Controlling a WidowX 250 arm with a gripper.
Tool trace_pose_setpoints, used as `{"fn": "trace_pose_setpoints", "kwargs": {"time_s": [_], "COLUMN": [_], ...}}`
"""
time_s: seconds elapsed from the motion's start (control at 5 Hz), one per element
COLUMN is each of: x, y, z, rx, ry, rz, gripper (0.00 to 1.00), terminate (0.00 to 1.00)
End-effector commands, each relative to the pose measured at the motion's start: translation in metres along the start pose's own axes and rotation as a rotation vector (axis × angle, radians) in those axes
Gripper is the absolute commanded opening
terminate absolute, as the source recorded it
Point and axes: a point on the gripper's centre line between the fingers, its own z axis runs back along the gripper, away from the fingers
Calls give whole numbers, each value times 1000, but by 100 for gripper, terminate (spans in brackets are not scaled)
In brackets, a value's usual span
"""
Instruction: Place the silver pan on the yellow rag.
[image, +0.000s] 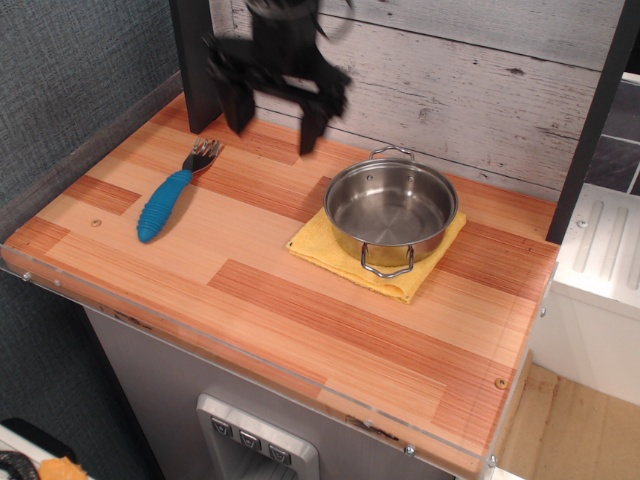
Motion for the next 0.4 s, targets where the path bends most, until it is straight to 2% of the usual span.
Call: {"fn": "trace_pose_setpoints", "kwargs": {"time_s": [0.0, 0.2], "x": [23, 32], "y": [28, 35], "z": [20, 23], "rx": [38, 42], "ry": [-52, -88], "rz": [86, 144], "gripper": [100, 100], "terminate": [0, 100]}}
